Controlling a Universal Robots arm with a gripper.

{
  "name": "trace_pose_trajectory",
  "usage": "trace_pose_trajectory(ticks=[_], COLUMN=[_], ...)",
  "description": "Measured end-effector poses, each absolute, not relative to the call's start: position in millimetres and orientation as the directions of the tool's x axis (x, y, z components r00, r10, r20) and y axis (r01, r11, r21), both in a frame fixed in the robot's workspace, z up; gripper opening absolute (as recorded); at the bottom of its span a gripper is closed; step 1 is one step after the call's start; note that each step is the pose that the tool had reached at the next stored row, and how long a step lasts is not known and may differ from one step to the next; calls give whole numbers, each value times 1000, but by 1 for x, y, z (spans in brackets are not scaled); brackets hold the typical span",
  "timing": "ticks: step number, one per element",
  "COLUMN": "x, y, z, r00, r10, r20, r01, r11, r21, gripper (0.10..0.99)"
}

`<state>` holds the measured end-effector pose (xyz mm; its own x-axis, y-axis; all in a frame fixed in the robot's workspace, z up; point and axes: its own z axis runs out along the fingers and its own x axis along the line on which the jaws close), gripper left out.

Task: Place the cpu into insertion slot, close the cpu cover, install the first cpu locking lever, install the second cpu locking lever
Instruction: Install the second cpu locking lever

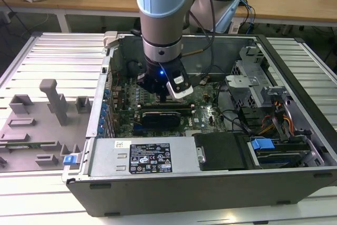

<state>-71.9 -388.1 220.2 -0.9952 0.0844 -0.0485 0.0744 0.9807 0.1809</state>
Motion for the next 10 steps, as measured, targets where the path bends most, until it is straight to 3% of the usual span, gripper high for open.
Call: trace_pose_trajectory(ticks=[10], x=[-77], y=[-395], z=[214], r00=[-997], r10=[63], r20=[-46], r01=[51], r11=[975], r21=[218], gripper=[106])
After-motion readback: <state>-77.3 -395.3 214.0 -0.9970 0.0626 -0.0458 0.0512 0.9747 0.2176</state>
